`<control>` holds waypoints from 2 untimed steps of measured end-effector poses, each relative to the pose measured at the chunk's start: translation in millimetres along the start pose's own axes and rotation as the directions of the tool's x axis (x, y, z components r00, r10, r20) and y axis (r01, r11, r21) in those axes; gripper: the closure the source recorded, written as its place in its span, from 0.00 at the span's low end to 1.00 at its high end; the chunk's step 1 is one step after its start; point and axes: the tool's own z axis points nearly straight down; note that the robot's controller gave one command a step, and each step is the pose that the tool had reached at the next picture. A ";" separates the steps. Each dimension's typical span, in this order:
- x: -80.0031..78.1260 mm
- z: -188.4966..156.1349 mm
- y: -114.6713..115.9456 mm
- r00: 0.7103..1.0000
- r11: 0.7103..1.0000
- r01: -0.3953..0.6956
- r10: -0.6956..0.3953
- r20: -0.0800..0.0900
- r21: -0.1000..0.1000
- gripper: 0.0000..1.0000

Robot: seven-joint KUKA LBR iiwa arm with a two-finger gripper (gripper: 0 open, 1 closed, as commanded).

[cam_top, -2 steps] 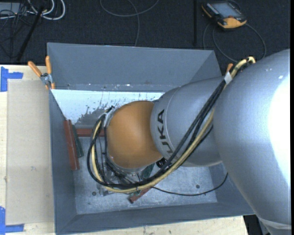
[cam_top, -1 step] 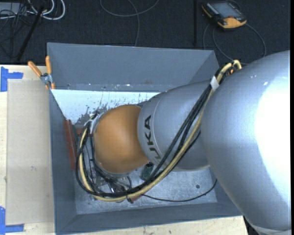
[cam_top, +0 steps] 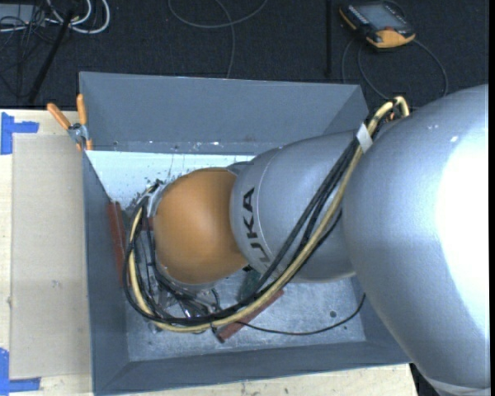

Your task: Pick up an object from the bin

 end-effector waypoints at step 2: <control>-21.5 -14.0 -10.2 0.995 0.995 0.097 -0.097 0.001 0.000 1.00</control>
Offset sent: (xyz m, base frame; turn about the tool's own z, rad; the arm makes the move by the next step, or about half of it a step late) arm 0.0310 -0.0036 0.0148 -0.1113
